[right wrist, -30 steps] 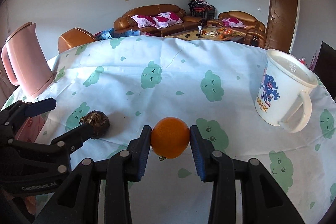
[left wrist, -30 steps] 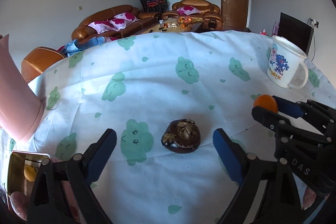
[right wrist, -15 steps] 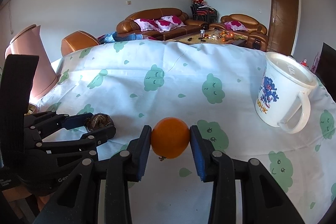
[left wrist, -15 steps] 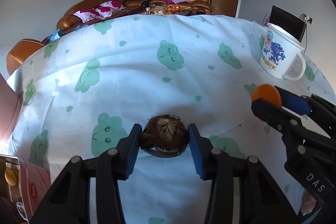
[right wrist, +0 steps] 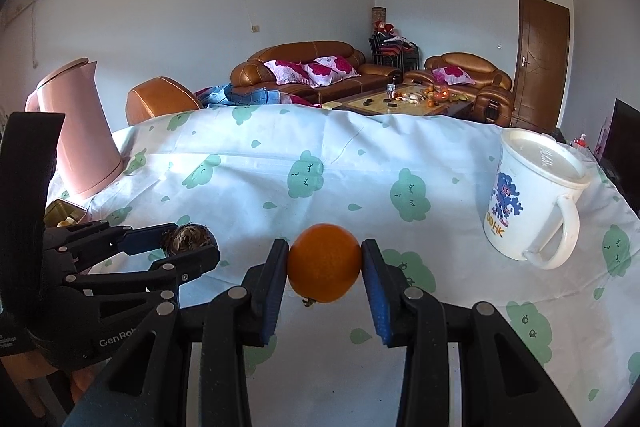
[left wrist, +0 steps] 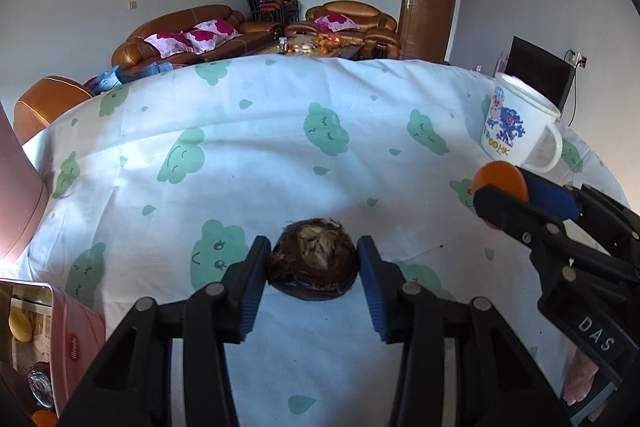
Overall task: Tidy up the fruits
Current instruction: 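Lift the orange with the right gripper while the left gripper lifts the dark brown fruit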
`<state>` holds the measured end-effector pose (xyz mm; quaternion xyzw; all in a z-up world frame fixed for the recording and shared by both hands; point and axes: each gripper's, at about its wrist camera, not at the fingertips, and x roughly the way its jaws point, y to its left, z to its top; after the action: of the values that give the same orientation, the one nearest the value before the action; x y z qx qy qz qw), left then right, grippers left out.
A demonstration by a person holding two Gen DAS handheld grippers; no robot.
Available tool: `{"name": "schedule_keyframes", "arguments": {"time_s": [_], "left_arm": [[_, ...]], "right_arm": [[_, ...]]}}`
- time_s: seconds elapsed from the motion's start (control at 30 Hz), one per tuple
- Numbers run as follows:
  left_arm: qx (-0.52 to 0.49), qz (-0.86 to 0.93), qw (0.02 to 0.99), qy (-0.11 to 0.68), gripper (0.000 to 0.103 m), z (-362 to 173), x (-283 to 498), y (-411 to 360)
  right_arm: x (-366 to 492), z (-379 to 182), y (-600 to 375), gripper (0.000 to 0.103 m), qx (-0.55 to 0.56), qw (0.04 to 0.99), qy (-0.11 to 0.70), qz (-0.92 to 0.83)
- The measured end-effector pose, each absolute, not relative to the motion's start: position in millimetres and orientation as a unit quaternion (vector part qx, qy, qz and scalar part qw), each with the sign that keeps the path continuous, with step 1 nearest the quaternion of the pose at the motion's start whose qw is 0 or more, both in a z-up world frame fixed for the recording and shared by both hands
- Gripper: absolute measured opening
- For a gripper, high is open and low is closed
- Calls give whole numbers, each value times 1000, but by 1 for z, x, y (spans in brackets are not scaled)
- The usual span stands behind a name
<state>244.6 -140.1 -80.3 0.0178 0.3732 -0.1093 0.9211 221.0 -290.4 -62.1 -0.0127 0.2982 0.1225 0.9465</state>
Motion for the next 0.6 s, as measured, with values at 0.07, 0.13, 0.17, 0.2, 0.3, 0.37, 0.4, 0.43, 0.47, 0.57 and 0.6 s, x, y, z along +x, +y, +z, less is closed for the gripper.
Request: {"name": "schedule_keyframes", "arguments": {"time_s": [0.07,0.13,0.17,0.2,0.3,0.37,0.4,0.43,0.47,0.57,0.6], "left_arm": [[17,-109,923,369,46,-79,243,-140],[19,-108,926,362,46,-78,240,-140],[21,-107,927,358,46,-77,238,-140],[22,-106,929,354,46,-76,236,-140],[19,-103,935,340,46,-72,231,-137],[16,-98,938,333,46,-70,228,-135],[15,-96,939,330,46,-69,227,-134],[14,-95,940,326,46,-68,225,-133],[14,-94,942,323,46,-68,224,-132],[14,-89,946,313,46,-66,219,-131],[14,-87,947,309,46,-65,218,-130]], "right_arm": [[220,-61,-291,39,-12,948,294,122],[219,-60,-291,39,-12,949,289,122],[218,-60,-291,39,-13,950,287,122],[217,-59,-291,39,-14,951,284,122],[214,-57,-291,39,-16,954,275,122],[211,-56,-290,39,-17,955,269,122],[210,-56,-290,39,-18,956,266,122],[209,-55,-290,39,-18,957,263,122],[208,-54,-290,39,-19,957,261,122],[205,-52,-290,39,-20,960,252,124],[204,-52,-290,39,-21,960,250,126]]}}
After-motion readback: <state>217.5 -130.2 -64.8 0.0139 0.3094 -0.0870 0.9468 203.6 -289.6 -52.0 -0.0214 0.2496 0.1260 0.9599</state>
